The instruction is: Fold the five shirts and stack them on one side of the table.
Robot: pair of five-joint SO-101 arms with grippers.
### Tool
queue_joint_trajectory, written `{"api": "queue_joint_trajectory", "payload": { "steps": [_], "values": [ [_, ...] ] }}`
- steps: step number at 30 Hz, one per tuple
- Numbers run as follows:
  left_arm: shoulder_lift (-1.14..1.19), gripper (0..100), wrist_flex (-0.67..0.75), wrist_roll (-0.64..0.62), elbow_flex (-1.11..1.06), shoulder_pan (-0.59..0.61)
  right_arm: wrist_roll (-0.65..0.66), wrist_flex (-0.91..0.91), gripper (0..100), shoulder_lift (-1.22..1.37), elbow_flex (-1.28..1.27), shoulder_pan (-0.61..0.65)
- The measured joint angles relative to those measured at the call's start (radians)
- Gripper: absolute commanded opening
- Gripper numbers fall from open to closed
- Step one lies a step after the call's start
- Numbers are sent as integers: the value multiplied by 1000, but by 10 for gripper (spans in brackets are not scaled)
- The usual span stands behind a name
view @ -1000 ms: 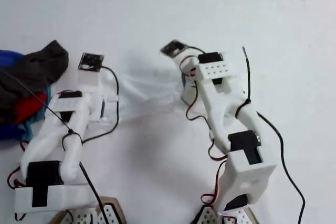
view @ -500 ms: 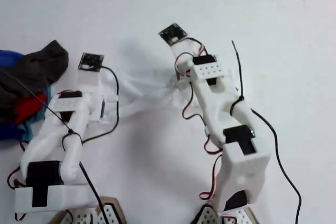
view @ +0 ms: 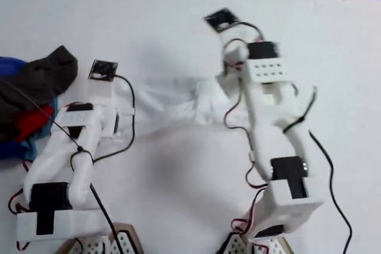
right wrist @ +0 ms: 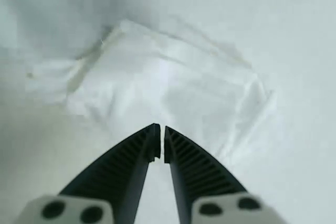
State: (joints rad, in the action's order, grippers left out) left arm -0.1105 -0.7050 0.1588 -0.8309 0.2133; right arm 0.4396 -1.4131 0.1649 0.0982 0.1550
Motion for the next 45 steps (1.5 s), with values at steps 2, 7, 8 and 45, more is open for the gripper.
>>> {"api": "queue_joint_trajectory", "payload": {
  "steps": [2,7,8,45],
  "values": [
    [0,26,0,0,0,0,0,-26,20,0,-2,-46],
    [0,26,0,0,0,0,84,34,20,61,-72,-91],
    [0,26,0,0,0,0,98,63,20,86,-84,-91],
    [0,26,0,-87,0,17,-137,279,20,299,-8,371]
  ]
}}
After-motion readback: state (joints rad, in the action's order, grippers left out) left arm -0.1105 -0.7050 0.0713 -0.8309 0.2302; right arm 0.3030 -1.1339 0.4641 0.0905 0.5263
